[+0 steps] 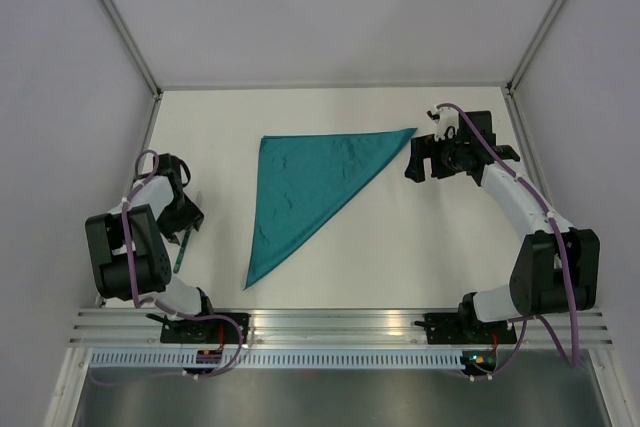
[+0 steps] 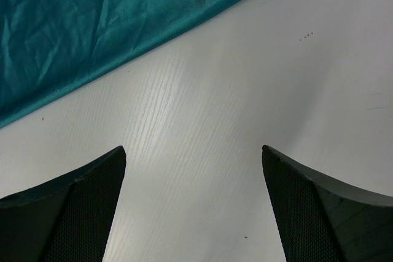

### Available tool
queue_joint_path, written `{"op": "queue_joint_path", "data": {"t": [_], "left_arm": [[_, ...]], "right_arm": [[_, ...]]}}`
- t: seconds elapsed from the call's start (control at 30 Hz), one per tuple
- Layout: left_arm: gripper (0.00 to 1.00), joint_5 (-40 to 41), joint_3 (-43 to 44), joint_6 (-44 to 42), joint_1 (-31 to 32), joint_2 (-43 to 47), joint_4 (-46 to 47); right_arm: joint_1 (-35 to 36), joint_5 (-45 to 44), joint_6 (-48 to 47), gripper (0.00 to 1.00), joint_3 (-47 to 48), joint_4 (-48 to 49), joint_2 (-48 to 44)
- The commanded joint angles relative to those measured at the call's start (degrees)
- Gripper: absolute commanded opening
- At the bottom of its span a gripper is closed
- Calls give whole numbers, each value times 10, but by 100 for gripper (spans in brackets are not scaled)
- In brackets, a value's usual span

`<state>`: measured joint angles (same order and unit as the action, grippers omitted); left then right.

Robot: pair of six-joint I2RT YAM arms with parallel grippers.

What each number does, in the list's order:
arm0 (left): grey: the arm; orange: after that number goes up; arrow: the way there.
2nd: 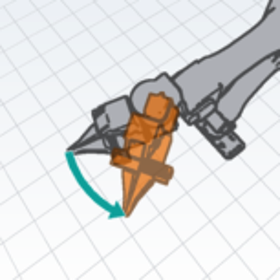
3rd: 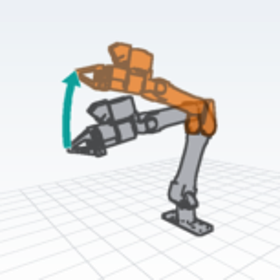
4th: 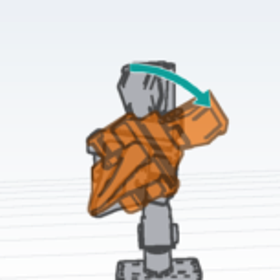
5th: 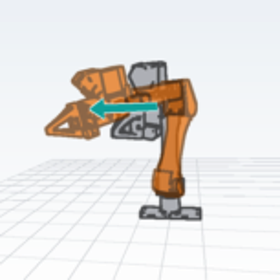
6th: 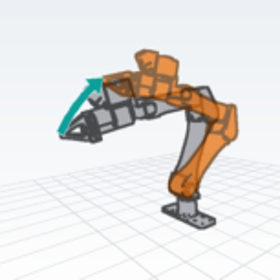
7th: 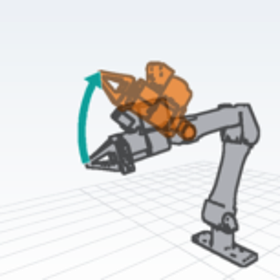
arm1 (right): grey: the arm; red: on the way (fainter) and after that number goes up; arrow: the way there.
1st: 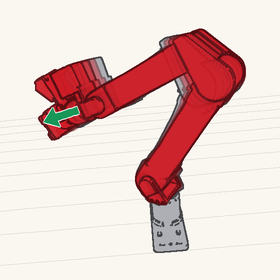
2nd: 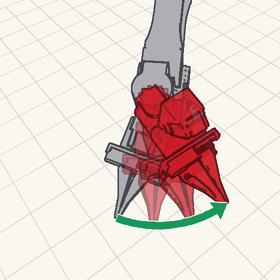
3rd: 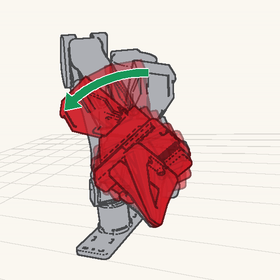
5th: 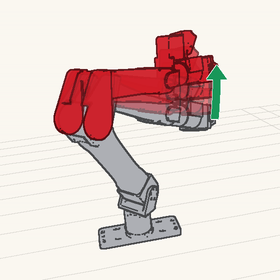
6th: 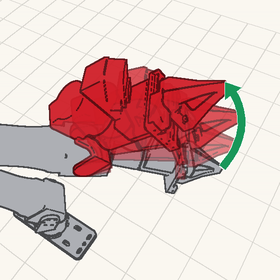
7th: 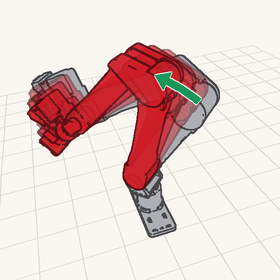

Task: Fold the napkin, place the utensils inside, and roll it up
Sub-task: Grab a utensil with the left arm

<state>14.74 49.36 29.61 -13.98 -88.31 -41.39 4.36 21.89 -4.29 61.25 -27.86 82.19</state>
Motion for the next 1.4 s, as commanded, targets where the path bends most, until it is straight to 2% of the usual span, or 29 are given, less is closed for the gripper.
{"op": "queue_joint_path", "data": {"t": [0.0, 0.63, 0.83, 1.1, 1.37], "left_arm": [[64, -8, 23, -26, 6, -14, 0], [57, -17, 42, -3, 54, -103, 4], [50, -41, 42, 7, 65, -116, 18], [46, -61, 57, 19, 77, -131, 25], [34, -74, 66, 30, 84, -148, 35]], "right_arm": [[2, -15, 3, 96, 0, 3, -1], [2, -15, 1, 96, -1, 2, 2], [1, -13, 0, 96, 0, 1, 3], [2, -14, -1, 96, 0, 0, 6], [1, -18, -1, 96, 0, 1, 9]]}}
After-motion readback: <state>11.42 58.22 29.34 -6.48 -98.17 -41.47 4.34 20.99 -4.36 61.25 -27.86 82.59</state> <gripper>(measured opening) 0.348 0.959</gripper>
